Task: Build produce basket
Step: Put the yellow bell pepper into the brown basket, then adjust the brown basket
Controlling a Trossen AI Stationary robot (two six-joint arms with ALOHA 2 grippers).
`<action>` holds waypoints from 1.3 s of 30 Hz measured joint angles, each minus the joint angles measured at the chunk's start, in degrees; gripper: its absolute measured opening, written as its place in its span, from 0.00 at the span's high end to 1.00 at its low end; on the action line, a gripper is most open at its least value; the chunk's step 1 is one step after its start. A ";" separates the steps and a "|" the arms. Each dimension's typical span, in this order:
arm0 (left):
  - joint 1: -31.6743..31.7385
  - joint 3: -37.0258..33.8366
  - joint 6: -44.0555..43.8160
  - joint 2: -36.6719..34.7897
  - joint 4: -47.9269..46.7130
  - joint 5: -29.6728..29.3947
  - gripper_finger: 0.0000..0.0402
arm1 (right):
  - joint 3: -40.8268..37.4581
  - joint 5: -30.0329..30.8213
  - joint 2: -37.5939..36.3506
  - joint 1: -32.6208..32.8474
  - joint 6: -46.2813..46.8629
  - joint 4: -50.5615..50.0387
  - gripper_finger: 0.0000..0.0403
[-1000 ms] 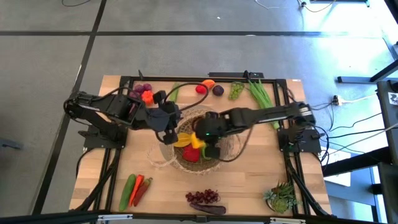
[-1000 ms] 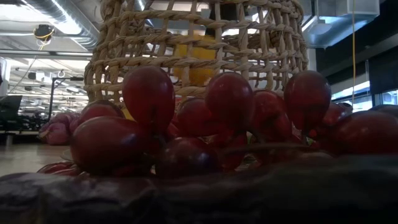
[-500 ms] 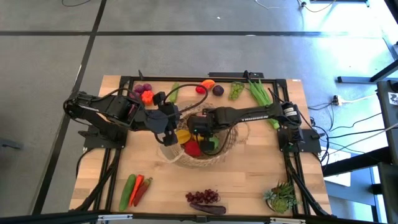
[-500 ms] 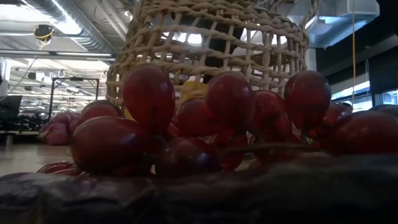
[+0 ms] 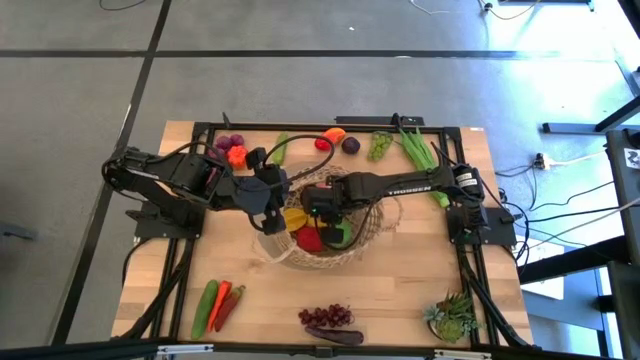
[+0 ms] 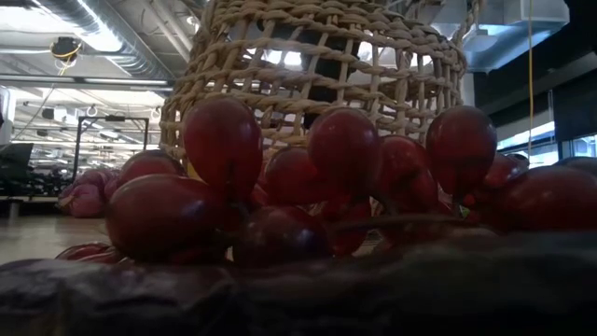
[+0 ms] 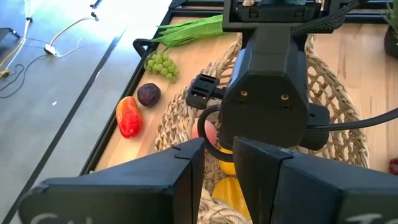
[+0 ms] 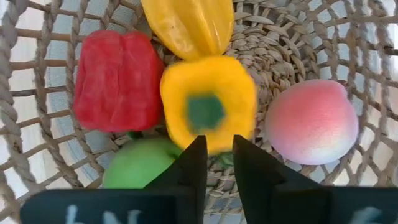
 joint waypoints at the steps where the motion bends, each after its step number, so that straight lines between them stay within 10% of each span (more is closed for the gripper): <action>1: 0.00 0.00 0.00 0.00 0.00 0.02 0.81 | 0.00 -0.17 0.01 0.00 -0.07 0.00 0.80; 19: 0.00 0.02 0.00 0.00 0.00 0.01 0.81 | 16.36 -0.21 0.23 1.30 -1.01 -9.71 0.75; 26: -1.21 0.09 -0.39 0.00 -0.47 0.02 0.81 | 31.11 13.44 -0.06 3.77 0.32 -18.17 0.75; 32: -1.75 0.10 -5.95 -0.33 -5.60 -0.61 0.81 | 26.61 29.35 -7.31 2.58 8.40 -26.44 0.75; 39: -1.77 0.11 -14.16 -0.31 -13.63 -0.59 0.81 | 20.23 26.50 -14.73 -2.39 10.18 -28.63 0.75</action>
